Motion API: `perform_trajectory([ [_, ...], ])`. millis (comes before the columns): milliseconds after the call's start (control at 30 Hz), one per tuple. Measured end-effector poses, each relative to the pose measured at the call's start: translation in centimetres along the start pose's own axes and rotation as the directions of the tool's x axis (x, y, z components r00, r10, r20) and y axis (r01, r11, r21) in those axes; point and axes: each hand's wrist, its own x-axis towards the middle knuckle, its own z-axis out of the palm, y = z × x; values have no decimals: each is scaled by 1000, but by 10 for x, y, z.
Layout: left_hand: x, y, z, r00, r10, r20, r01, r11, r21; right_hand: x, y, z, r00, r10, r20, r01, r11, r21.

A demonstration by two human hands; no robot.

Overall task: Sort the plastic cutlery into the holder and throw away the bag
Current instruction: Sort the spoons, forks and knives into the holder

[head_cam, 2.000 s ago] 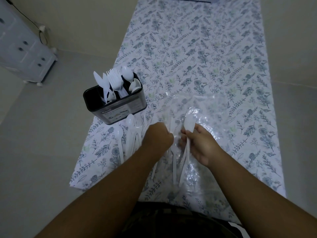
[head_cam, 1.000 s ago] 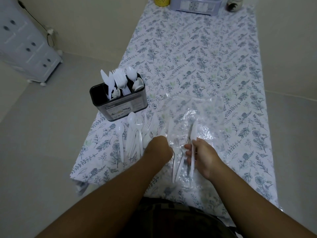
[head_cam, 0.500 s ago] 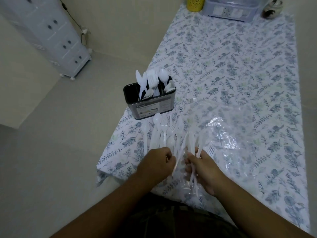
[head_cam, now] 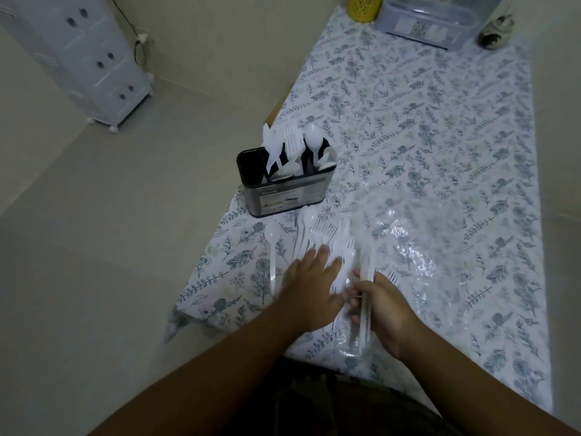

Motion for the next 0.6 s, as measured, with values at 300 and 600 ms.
perform_trajectory([
  [300,-11,-31,-21,952,-222,-211,216,975,-50,1,3,-2,998,31,-58,-27,998,62],
  [600,-7,-29,-20,950,-232,-211,216,972,-94,5,3,1,999,34,-30,-34,999,25],
])
